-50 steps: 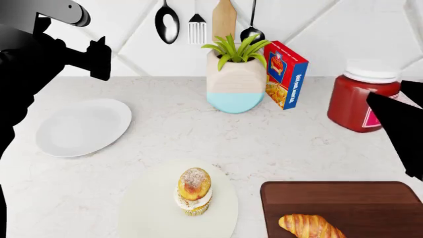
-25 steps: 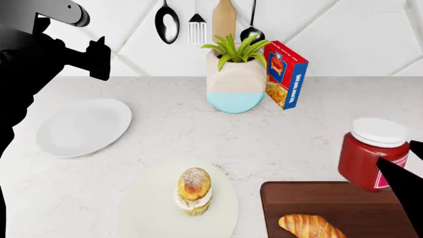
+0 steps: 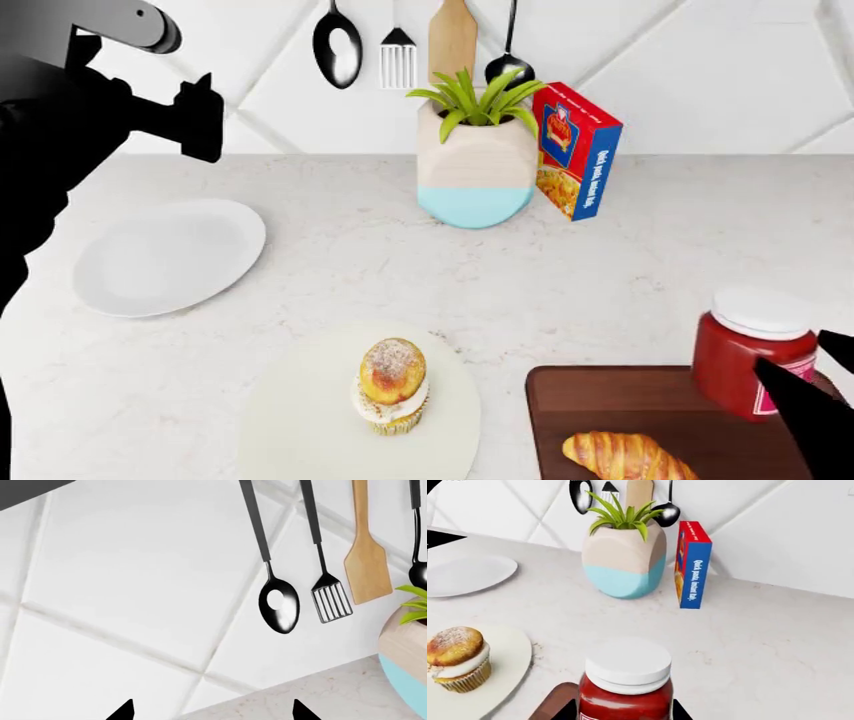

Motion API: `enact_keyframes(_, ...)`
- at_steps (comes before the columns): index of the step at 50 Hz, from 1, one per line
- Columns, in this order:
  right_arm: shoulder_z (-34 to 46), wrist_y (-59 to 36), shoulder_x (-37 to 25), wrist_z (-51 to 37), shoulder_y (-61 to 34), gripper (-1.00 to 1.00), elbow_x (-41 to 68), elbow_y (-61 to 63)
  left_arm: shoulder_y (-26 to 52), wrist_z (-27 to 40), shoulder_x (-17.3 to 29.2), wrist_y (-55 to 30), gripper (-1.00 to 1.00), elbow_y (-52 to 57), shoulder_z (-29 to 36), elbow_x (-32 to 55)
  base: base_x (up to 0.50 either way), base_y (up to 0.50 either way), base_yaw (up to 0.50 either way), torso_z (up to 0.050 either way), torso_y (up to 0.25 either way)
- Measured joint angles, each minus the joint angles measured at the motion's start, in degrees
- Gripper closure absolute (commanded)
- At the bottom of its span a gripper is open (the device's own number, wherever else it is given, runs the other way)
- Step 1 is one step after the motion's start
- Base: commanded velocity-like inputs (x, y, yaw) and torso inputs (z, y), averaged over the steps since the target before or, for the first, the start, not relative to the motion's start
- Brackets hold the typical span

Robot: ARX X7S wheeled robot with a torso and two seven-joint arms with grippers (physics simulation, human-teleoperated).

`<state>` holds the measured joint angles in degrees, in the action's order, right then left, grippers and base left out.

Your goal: From the different types of pastries on the counter, select a croissant and place it on the cutting board. Then retrieve a jar of jam from the cabinet and place it alongside the croissant on the cutting board.

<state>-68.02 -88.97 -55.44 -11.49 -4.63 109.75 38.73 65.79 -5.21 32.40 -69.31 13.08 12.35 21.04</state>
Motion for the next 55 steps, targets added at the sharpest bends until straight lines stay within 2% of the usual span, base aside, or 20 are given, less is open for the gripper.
enact_keyframes(20,0.9,1.78,4.72,11.77,7.16,1.0,-17.69,5.03,-0.14,0.19,0.11,0.17,-1.0,-0.07,-0.03,0.23,0.0,0.0,0.0,0.001,0.001)
enact_keyframes(55,3.39,7.25,6.95,19.26,15.3,1.0,-32.56,8.97,-0.46,0.57,0.14,0.72,-1.0,-0.33,-0.02,0.55,0.0,0.0,0.0,0.0,0.0)
